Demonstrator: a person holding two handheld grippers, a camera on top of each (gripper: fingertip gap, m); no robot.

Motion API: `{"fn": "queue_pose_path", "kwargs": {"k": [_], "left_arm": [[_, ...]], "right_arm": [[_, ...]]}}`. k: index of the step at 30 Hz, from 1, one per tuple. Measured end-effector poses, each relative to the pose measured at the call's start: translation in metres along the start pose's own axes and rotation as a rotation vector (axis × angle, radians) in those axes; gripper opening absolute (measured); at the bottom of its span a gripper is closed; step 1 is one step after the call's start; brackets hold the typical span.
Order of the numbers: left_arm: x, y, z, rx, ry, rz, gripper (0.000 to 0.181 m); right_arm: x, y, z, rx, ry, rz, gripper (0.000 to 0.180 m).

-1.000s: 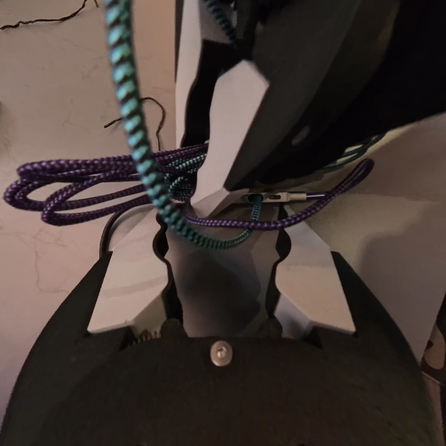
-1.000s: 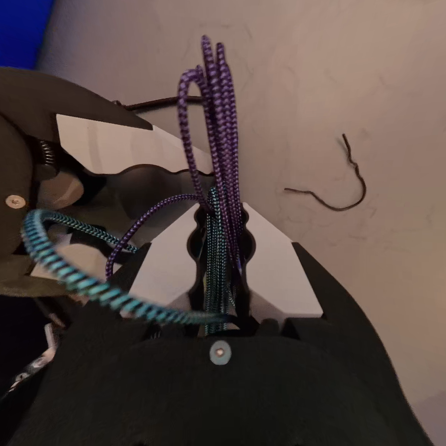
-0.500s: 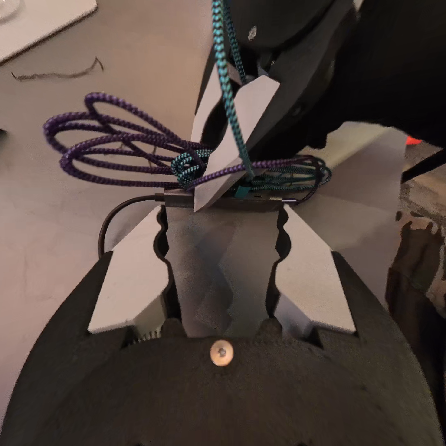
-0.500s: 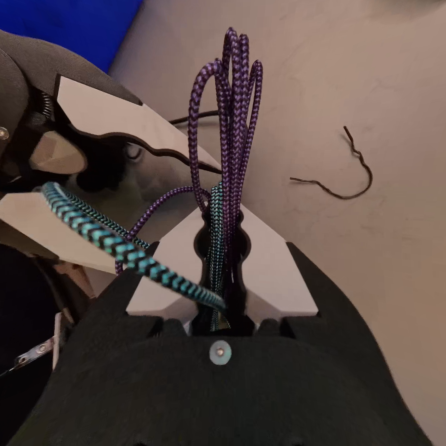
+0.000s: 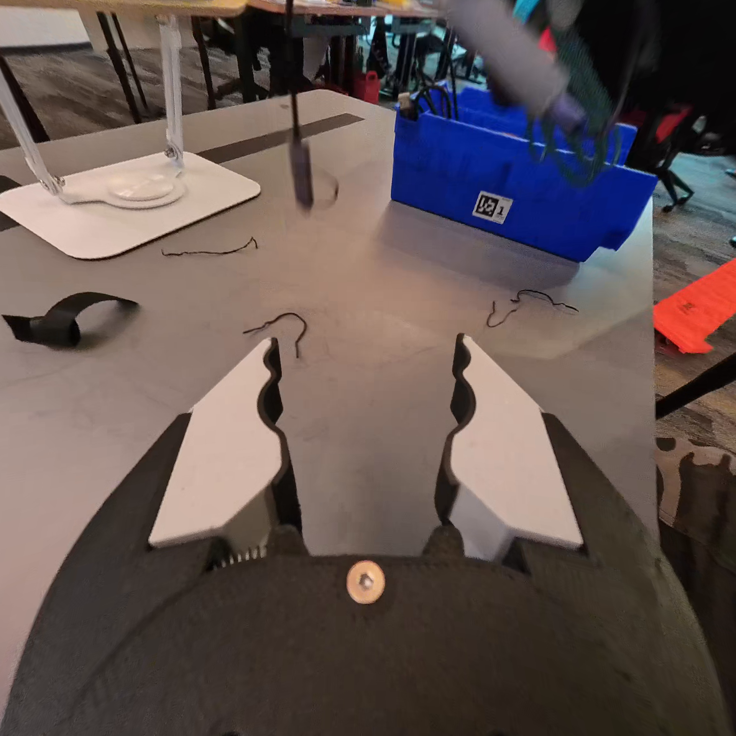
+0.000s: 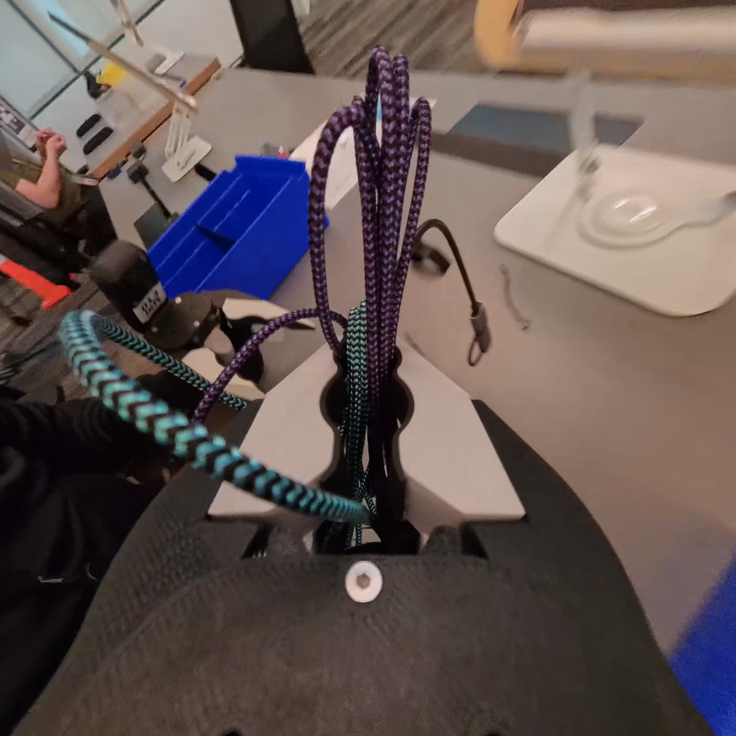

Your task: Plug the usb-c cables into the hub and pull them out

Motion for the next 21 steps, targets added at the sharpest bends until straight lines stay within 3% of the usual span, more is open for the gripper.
{"fn": "queue_pose_path", "kwargs": {"k": [5, 9, 15, 21], "left_arm": [[0.008, 0.009, 0.001, -0.015, 0.024, -0.033, 0.084], [0.009, 0.008, -0.003, -0.028, 0.011, -0.020, 0.083], [0.010, 0.011, -0.005, -0.039, 0.016, -0.022, 0.082], [0.011, 0.012, -0.006, -0.042, 0.015, -0.027, 0.081]], "right_arm": [[-0.053, -0.095, 0.015, 0.217, -0.125, 0.085, 0.013], [-0.073, -0.158, 0.041, 0.416, -0.275, 0.006, 0.014], [-0.073, -0.210, 0.071, 0.620, -0.480, -0.356, 0.014], [-0.046, -0.211, 0.099, 0.628, -0.600, -0.843, 0.013]]}}
Point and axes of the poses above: each gripper's, where its closed fingertips meet, y out along the fingers, x out of its underside, z = x × y across the jaws, the point moved 8 cm from there along -y, back along the fingers
